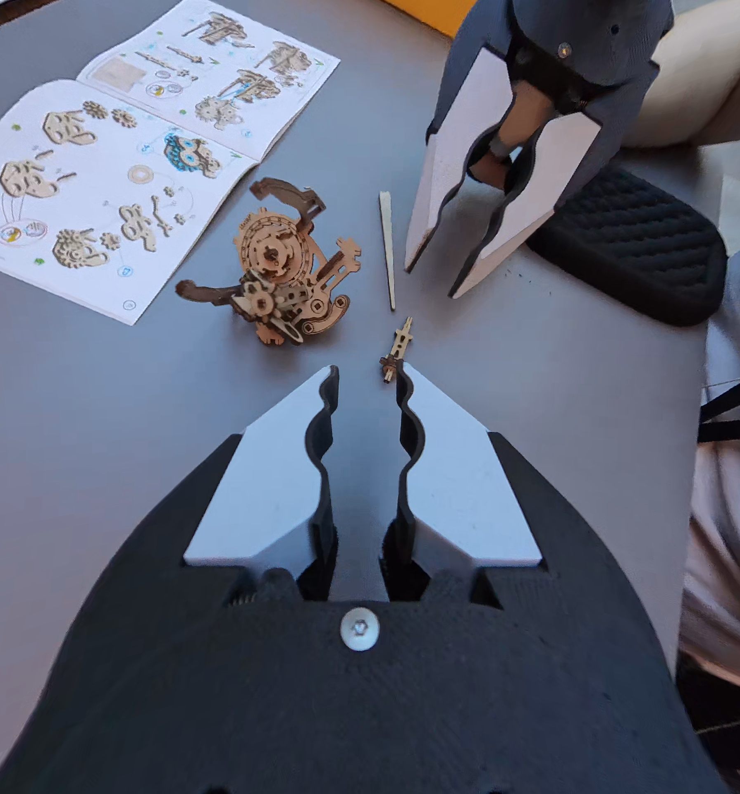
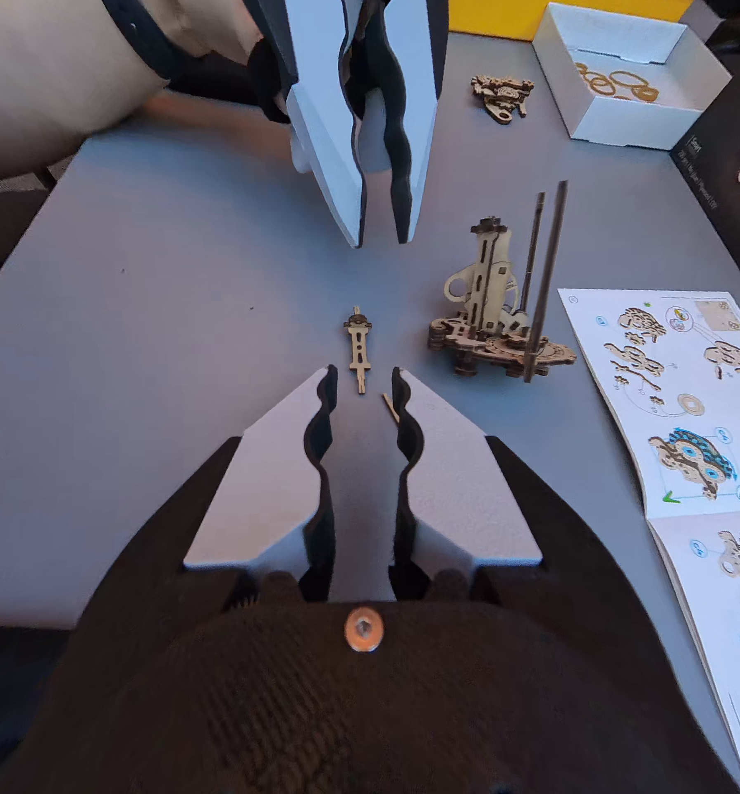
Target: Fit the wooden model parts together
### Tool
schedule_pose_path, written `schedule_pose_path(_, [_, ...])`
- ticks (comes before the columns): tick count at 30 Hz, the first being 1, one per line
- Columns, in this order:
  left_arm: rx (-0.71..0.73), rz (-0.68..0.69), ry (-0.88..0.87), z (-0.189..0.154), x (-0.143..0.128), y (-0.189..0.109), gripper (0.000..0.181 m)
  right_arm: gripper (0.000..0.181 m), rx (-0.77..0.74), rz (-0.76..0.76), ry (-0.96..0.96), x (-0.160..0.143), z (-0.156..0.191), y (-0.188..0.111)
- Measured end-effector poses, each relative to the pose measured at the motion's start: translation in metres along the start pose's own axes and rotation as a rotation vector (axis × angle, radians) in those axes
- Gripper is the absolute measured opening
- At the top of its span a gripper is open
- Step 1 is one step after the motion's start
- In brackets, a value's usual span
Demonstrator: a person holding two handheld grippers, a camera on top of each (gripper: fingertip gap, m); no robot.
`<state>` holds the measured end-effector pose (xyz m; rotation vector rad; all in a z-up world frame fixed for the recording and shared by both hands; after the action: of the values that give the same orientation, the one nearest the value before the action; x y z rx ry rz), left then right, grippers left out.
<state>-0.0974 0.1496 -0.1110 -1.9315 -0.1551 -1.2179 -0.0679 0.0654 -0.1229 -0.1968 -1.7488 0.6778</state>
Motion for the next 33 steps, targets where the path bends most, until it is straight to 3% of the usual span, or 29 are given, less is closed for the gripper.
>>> schedule_pose_path(5, [0.010, 0.094, 0.159, -0.009, -0.014, 0.024, 0.017, 0.023, -0.039, 0.057, -0.042, -0.020, 0.002, 0.005])
schedule_pose_path(9, [0.018, 0.163, 0.184, -0.008, -0.026, 0.037, 0.016, 0.023, -0.051, 0.031, -0.098, -0.017, 0.007, 0.003])
schedule_pose_path(14, [-0.019, 0.132, 0.179, -0.010, -0.025, 0.040, 0.001, 0.023, -0.055, 0.073, -0.168, -0.022, 0.013, 0.009])
schedule_pose_path(18, [-0.023, 0.124, 0.193, -0.012, -0.025, 0.040, 0.001, 0.023, -0.060, 0.057, -0.194, -0.020, 0.015, 0.008])
schedule_pose_path(23, [-0.053, 0.065, 0.147, -0.015, -0.018, 0.038, 0.000, 0.023, -0.112, -0.033, -0.273, -0.010, 0.012, 0.000])
schedule_pose_path(27, [-0.104, -0.026, 0.126, -0.020, -0.006, 0.030, 0.000, 0.023, -0.216, -0.205, -0.345, 0.010, -0.001, -0.025])
schedule_pose_path(33, [-0.114, -0.112, 0.190, -0.027, 0.006, 0.024, 0.000, 0.033, -0.008, -0.358, -0.307, 0.018, 0.017, -0.037])
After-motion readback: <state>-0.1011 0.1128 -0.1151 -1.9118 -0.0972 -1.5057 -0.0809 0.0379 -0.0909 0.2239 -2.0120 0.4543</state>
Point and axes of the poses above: each gripper's, where its closed fingertips meet, y out along the fingers, x out of its top, z = x × y across the jaws, the point moved 2 cm from there along -y, back along the fingers, and after that the axes turned 2 degrees about -x, right-handed, at the moved point
